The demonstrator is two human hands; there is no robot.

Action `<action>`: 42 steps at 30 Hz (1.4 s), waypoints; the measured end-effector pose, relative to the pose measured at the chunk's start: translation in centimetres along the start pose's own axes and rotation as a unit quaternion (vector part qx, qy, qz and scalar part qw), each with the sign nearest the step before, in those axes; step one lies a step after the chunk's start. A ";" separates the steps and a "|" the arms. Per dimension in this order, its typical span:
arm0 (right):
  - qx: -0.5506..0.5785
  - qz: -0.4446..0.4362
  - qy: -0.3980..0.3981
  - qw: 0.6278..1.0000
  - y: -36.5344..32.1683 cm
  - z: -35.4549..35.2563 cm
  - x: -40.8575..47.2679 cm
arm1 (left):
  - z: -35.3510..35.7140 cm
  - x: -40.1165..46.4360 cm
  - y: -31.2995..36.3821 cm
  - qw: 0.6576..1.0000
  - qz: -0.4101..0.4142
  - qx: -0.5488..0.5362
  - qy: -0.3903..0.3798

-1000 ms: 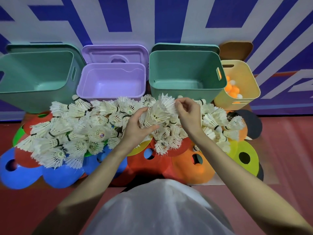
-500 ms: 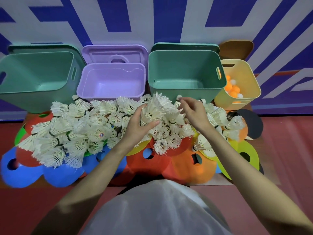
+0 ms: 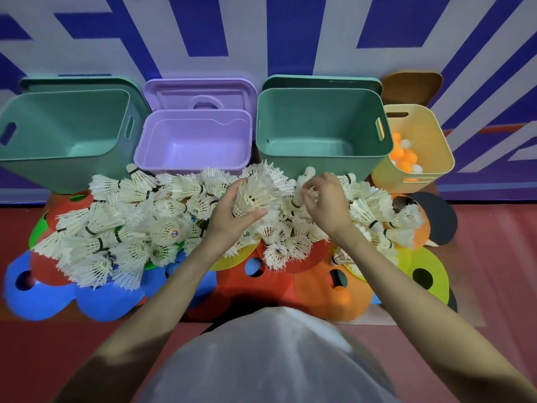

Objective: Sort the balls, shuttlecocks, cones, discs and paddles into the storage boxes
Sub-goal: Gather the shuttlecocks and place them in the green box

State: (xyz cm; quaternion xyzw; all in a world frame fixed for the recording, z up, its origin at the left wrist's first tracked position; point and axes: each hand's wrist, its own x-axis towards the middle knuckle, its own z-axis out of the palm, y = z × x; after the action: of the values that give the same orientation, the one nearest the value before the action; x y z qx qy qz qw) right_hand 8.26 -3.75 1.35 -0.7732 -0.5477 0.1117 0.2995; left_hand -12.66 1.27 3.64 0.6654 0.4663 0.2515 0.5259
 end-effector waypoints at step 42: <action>-0.048 0.208 -0.224 0.951 12.4 0.5 21.7 | 9.9 30.1 0.3 0.881 -0.057 0.381 -0.274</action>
State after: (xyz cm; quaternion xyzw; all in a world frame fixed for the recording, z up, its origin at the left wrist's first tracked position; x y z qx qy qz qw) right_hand 25.87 13.50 -2.92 -0.8385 -0.4327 0.3152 0.1022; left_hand 8.88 23.32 -3.95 0.8292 0.4003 -0.1687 0.3517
